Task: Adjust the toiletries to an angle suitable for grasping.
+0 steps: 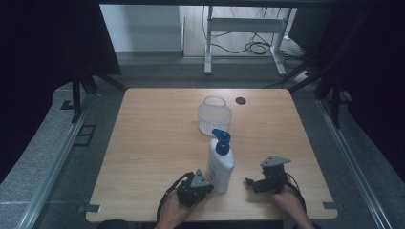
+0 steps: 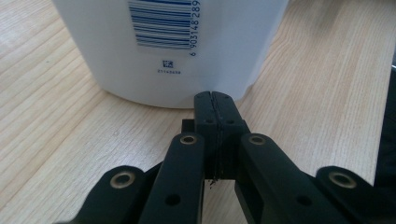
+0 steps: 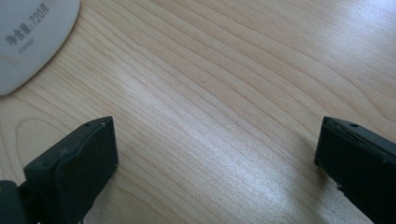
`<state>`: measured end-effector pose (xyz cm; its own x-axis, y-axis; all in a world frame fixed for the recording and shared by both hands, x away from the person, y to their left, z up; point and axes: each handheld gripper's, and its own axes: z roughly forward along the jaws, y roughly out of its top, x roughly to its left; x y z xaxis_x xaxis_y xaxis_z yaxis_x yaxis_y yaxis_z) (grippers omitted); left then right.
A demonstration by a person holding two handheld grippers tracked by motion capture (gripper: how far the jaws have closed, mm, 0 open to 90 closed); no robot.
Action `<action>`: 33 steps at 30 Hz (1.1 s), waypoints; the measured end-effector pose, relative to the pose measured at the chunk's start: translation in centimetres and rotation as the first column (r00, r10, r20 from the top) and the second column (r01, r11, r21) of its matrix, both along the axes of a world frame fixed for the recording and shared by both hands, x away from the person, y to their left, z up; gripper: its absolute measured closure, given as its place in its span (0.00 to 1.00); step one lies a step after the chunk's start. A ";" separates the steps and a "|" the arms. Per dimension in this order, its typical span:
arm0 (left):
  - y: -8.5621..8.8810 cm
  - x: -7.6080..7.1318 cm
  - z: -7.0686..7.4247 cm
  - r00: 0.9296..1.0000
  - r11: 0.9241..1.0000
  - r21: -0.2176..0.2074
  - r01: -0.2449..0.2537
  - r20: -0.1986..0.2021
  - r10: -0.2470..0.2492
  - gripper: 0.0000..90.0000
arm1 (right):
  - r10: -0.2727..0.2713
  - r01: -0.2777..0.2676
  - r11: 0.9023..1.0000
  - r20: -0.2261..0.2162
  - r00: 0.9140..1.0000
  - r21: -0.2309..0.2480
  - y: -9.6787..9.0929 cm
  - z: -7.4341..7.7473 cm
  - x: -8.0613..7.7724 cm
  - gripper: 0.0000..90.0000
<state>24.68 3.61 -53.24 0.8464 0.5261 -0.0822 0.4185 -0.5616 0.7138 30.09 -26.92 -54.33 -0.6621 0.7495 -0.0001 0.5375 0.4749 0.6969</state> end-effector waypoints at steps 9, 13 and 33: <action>-1.0 0.2 0.0 1.000 1.000 0.002 0.015 0.001 -0.015 0.99 | 0.000 0.000 1.000 0.000 1.000 0.000 0.0 0.0 0.0 0.00; -1.4 0.3 0.0 1.000 1.000 0.006 0.020 0.000 -0.020 0.99 | 0.000 0.000 1.000 0.000 1.000 0.000 0.0 0.0 0.0 0.00; -3.5 1.5 0.1 1.000 1.000 0.011 0.022 -0.002 -0.022 0.99 | 0.000 0.000 1.000 0.000 1.000 0.000 0.0 0.0 0.0 0.00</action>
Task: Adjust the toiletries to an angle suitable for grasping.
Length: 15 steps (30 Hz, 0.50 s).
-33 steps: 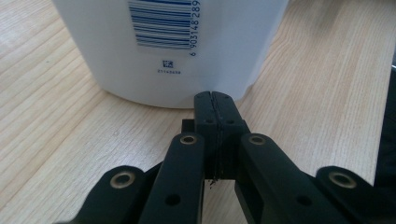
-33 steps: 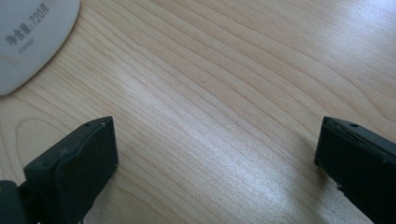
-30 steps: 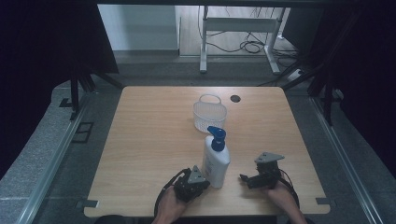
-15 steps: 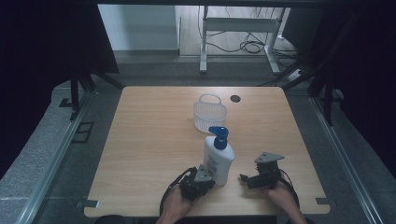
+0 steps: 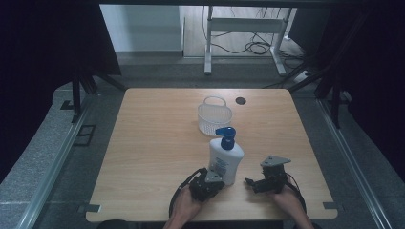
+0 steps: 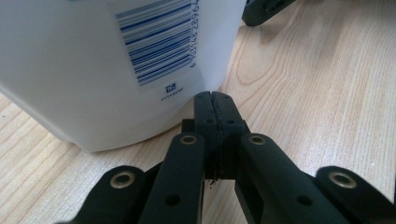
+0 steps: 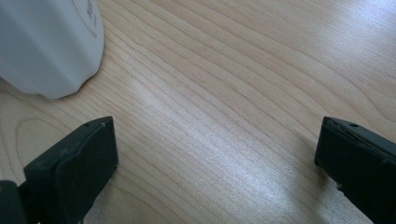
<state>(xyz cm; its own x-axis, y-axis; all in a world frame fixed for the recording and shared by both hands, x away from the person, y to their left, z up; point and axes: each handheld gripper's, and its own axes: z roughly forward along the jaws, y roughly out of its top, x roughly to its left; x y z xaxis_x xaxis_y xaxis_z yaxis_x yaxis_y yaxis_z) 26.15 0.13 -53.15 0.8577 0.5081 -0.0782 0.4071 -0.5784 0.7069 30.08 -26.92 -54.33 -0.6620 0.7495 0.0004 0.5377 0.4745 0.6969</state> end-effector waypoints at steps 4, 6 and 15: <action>0.0 -0.2 -0.1 1.000 1.000 -0.003 -0.004 -0.001 0.004 0.99 | 0.000 0.000 1.000 0.000 1.000 0.000 0.0 0.0 0.0 0.00; 0.0 -0.2 0.0 1.000 1.000 -0.001 -0.001 -0.001 0.001 0.99 | 0.000 0.000 1.000 0.000 1.000 0.000 0.0 0.0 0.0 0.00; 0.1 -0.7 0.4 1.000 1.000 -0.011 0.015 -0.005 -0.015 0.88 | -0.001 0.001 1.000 0.000 1.000 0.000 0.0 0.0 0.0 0.00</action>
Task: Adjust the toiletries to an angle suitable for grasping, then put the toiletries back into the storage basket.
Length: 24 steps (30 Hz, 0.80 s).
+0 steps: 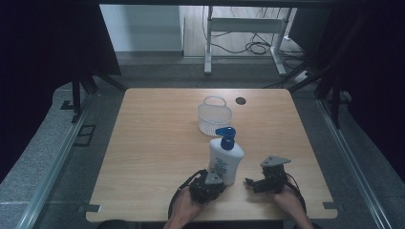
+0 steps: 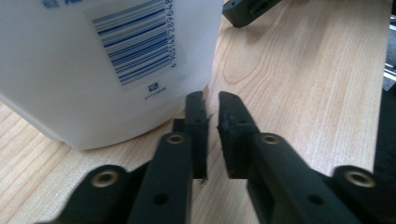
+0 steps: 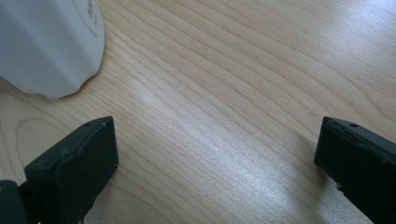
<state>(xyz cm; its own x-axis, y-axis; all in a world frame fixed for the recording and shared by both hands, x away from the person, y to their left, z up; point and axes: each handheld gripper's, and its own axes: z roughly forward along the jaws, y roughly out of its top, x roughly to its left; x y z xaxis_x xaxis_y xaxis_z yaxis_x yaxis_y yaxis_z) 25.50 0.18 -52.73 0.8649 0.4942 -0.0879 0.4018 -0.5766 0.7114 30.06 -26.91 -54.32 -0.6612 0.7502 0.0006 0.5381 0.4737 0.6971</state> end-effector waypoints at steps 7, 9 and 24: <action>0.6 -0.1 0.2 1.000 1.000 -0.007 -0.007 -0.009 0.007 0.78 | 0.003 -0.003 1.000 0.000 1.000 0.000 0.0 0.0 -0.1 0.00; 0.8 -0.2 0.3 1.000 1.000 -0.010 -0.010 -0.011 0.010 0.76 | 0.004 -0.004 1.000 0.000 1.000 0.002 0.1 0.0 -0.2 0.00; 4.2 -0.9 0.6 0.997 0.998 -0.024 -0.059 -0.044 0.058 0.64 | 0.052 -0.052 0.999 0.005 0.999 0.009 0.4 0.5 -0.7 0.03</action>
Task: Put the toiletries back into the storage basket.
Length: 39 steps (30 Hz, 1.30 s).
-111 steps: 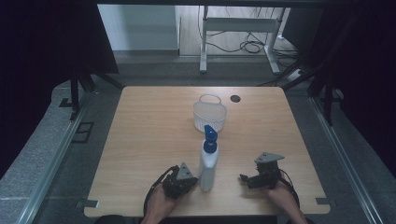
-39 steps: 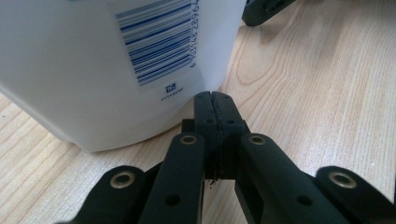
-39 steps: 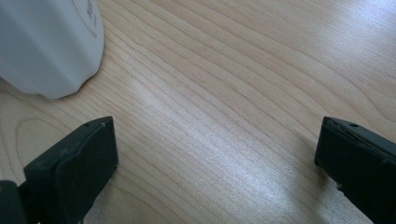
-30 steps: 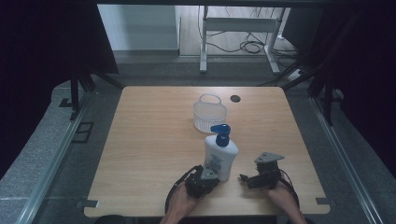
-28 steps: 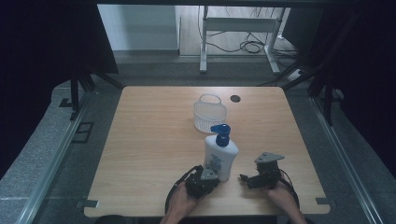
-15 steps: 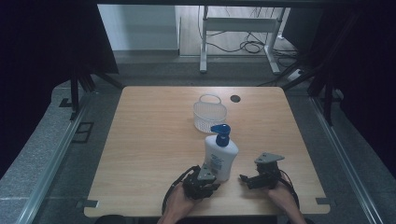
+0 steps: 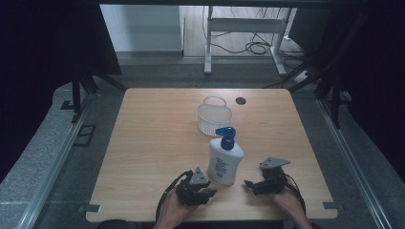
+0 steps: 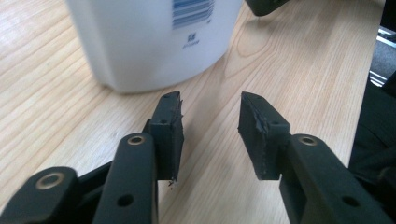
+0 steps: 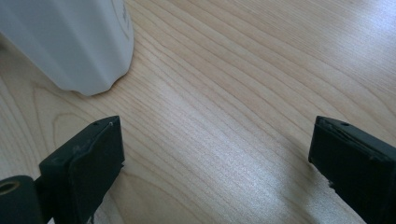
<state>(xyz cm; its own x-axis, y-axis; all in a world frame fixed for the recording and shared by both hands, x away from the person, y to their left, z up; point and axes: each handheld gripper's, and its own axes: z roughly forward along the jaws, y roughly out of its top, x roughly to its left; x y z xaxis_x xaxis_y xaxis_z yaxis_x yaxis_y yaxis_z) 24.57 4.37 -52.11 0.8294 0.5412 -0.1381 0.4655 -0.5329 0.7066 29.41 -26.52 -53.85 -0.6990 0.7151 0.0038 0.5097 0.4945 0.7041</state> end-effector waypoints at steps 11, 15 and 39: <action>2.6 -0.6 0.5 0.996 0.996 0.002 -0.091 -0.008 0.091 0.43 | 0.030 -0.030 1.000 0.019 0.999 0.001 0.0 0.6 -0.3 0.02; 3.8 -0.7 0.3 0.991 0.991 0.023 -0.131 -0.007 0.131 0.35 | 0.051 -0.052 0.999 0.031 0.998 0.015 0.2 1.0 -0.5 0.01; 7.0 -0.1 -1.7 0.962 0.957 0.099 -0.273 0.021 0.272 0.14 | 0.149 -0.154 0.985 0.064 0.987 0.072 0.4 4.5 -1.5 0.00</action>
<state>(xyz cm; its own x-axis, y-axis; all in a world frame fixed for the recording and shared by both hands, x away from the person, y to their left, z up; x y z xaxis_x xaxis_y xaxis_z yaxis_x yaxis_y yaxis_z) 24.47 11.42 -53.82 0.6493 0.7576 -0.0669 0.5983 -0.4546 0.6598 27.90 -26.11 -49.32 -0.7998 0.6002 0.0104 0.3898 0.5062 0.7693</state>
